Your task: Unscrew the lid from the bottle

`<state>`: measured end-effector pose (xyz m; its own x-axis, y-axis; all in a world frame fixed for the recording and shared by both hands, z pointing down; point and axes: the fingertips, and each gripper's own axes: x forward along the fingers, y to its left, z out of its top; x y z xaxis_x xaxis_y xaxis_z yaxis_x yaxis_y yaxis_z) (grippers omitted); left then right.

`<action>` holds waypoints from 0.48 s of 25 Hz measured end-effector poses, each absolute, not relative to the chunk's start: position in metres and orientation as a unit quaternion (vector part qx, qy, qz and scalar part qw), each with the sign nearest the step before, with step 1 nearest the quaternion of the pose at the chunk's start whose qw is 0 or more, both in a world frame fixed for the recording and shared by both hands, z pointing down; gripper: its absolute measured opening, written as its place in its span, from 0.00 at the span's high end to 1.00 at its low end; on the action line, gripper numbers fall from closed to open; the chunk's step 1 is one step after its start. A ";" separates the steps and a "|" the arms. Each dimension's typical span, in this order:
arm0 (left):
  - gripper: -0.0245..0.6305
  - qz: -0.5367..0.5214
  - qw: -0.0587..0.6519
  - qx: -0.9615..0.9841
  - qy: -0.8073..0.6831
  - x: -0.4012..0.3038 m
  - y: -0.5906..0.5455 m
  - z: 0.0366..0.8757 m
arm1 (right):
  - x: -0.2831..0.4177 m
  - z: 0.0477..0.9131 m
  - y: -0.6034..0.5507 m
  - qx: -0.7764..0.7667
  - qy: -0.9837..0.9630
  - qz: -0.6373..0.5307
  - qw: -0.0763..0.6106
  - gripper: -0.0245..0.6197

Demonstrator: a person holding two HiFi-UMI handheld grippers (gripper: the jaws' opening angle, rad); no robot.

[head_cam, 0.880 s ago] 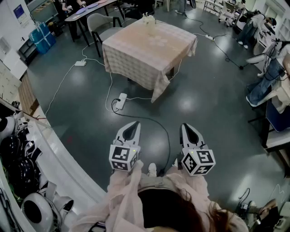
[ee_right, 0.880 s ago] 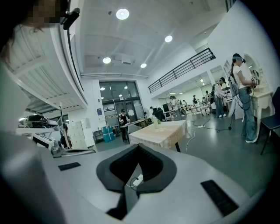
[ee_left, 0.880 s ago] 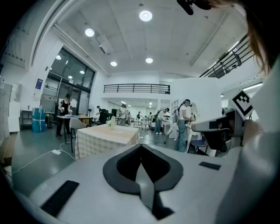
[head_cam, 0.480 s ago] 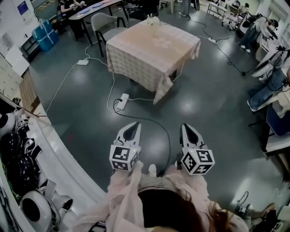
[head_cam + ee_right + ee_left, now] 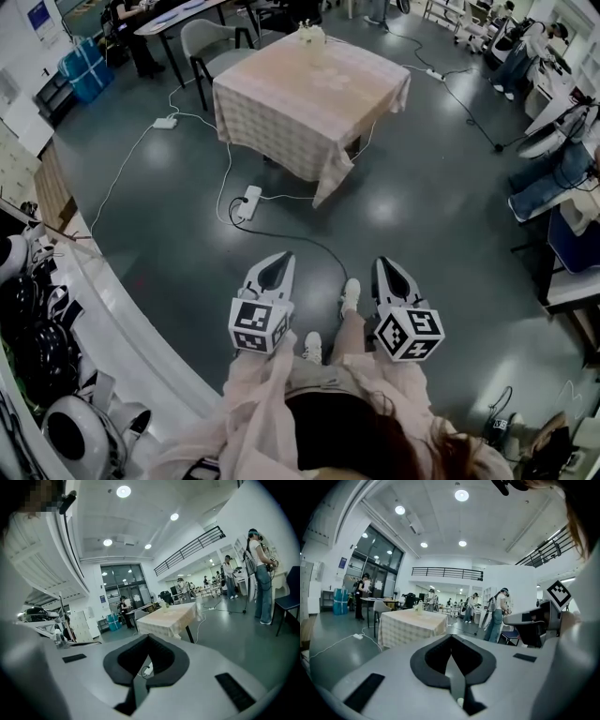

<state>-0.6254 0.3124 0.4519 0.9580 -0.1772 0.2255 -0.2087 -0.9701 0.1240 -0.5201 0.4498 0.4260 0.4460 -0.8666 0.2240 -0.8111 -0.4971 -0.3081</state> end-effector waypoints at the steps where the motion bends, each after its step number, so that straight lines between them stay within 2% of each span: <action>1: 0.92 0.108 0.074 0.987 -0.097 -0.623 0.313 0.453 | -0.518 0.427 0.450 -0.847 0.495 -0.180 0.078 0.95; 12: 0.92 0.116 0.071 0.986 -0.095 -0.591 0.303 0.453 | -0.489 0.430 0.433 -0.839 0.503 -0.190 0.081 0.94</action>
<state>-0.5907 0.3030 0.4529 0.9554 -0.1701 0.2416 -0.2029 -0.9721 0.1179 -0.4889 0.4328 0.4304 0.4213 -0.8755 0.2367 -0.8139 -0.4801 -0.3273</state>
